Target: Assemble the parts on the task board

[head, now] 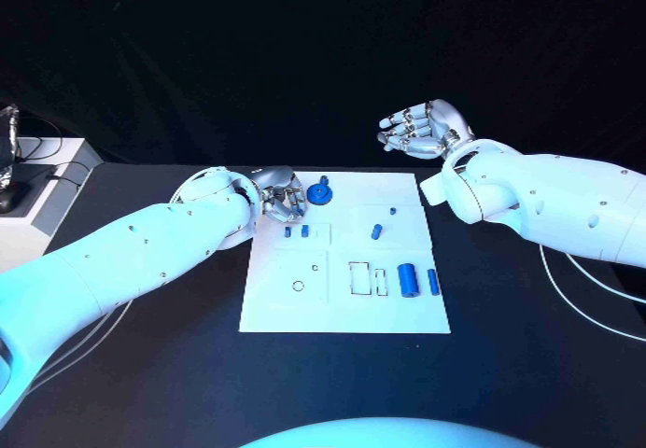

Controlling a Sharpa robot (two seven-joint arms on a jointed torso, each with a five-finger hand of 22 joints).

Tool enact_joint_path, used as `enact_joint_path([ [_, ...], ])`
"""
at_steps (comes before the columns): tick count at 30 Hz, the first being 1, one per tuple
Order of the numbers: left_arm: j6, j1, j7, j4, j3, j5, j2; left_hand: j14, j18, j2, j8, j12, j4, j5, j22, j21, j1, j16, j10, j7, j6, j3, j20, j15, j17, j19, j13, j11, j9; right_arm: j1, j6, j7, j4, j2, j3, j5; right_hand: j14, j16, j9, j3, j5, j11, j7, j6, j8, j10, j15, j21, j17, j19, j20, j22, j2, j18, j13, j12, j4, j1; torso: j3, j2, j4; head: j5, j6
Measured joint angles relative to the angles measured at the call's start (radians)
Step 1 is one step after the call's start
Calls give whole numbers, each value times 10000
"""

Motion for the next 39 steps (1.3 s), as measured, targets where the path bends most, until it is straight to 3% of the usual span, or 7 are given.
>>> enact_joint_path([
  [10,0,1,-29,28,-1,-33,-6,0,-1,11,-6,0,-55,-2,-15,0,-12,0,43,-1,1,-2,0,0,10,0,29,26,10,0,0,2,-10,7,0,0,0,0,-1,0,0,1,0,0,0,1,0,0,0,0,0,-6,0,0,1,0,0,0,-1,1,12,-3,-20],
  [17,1,1,-33,15,-2,-34,-2,-17,0,-41,-100,-328,-82,-1,-153,-86,-64,0,17,2,-3,-29,35,17,-9,-111,24,52,27,-3,0,2,-18,9,0,0,0,0,-2,0,0,1,0,0,0,1,0,0,1,0,0,-5,0,0,1,0,0,0,-2,-1,11,-3,-14],
  [20,10,-6,-41,7,-15,-32,-9,-221,-1,-120,-426,-662,-82,2,-297,-286,-224,-60,-212,81,-466,-28,114,113,-269,-333,-27,188,-23,-3,0,2,-24,12,0,0,0,0,-2,0,0,1,0,0,0,1,0,0,-8,0,0,-17,0,0,2,0,0,0,-4,-3,11,3,-14],
  [24,33,-48,-78,-8,-43,-32,-40,-360,-1,-278,-802,-994,-82,3,-407,-393,-381,-88,-538,-17,-994,-28,230,250,-496,-449,-46,317,-198,-3,1,2,-29,14,0,0,0,0,-3,0,0,1,0,0,0,1,0,0,-7,0,0,-17,0,0,2,0,0,0,-7,-6,7,8,-14],
  [39,-131,-81,-97,155,-37,-23,-156,-466,-1,-383,-1071,-1198,-136,3,-491,-502,-485,-88,-928,-91,-1378,-83,337,356,-644,-555,-47,458,-295,-8,1,1,-38,15,0,0,0,0,-4,0,0,1,0,0,0,2,0,0,-7,0,0,-27,0,1,-6,0,0,0,-17,-3,4,11,-17],
])
